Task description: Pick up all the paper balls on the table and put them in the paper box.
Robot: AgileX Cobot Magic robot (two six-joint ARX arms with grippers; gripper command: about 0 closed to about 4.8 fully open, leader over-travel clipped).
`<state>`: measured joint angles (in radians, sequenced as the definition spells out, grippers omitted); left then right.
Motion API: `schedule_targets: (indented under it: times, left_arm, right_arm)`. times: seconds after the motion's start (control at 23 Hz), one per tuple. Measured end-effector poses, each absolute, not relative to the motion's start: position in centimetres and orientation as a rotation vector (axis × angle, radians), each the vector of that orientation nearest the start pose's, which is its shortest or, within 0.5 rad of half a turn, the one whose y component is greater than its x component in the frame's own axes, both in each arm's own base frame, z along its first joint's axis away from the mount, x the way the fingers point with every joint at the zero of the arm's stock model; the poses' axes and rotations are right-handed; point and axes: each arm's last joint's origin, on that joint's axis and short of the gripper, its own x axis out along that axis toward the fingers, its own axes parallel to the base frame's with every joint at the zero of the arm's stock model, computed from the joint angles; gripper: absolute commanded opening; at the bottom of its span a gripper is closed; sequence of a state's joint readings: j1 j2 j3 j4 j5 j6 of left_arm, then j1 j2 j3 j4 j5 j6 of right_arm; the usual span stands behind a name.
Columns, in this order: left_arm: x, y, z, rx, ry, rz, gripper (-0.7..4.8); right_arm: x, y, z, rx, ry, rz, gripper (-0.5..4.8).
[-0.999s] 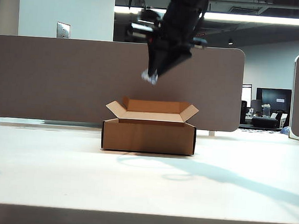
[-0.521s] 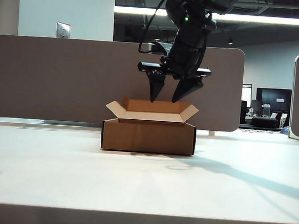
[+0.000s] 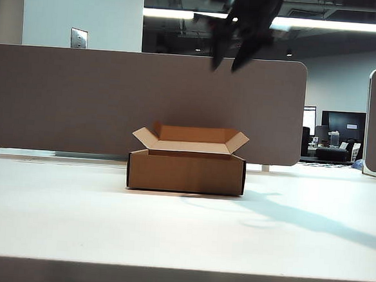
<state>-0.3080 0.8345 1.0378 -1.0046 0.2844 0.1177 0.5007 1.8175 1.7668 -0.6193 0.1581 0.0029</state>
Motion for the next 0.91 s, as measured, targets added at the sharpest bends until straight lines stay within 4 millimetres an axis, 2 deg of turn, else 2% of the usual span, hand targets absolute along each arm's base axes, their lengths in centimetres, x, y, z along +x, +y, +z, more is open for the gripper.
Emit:
schedule_targets:
  times: [0.09,0.22,0.3,0.39,0.56,0.65,0.83,0.87,0.91]
  left_arm:
    - [12.1,-4.7,34.2,0.118,0.746,-0.601,-0.05]
    - [10.5,-4.1,34.9,0.125,0.675,-0.571,-0.05]
    - [7.0,-2.9,36.2,0.118,0.504,-0.526,-0.05]
    - [5.2,-2.2,36.9,0.122,0.390,-0.489,-0.06]
    - [4.1,-1.7,37.9,0.112,0.162,-0.433,-0.05]
    - [4.7,-1.8,38.5,0.103,0.064,-0.429,-0.05]
    - [5.5,-2.1,38.3,0.106,0.102,-0.430,-0.05]
    - [5.7,-2.2,38.2,0.108,0.119,-0.431,-0.05]
    - [6.2,-2.3,37.8,0.112,0.161,-0.432,-0.05]
  right_arm:
    - [34.6,18.3,36.5,-0.210,0.624,0.327,1.06]
    - [32.0,17.0,39.5,-0.194,0.576,0.333,0.93]
    - [28.3,15.1,43.2,-0.149,0.508,0.342,0.92]
    - [26.1,14.0,44.9,-0.130,0.479,0.356,0.92]
    - [22.6,12.2,46.6,-0.114,0.441,0.366,0.92]
    - [18.0,9.6,47.3,-0.096,0.386,0.371,0.92]
    - [13.1,6.9,47.5,-0.068,0.298,0.372,0.88]
    - [12.2,6.4,47.3,-0.062,0.281,0.372,0.87]
    - [10.3,5.3,46.5,-0.057,0.264,0.371,0.80]
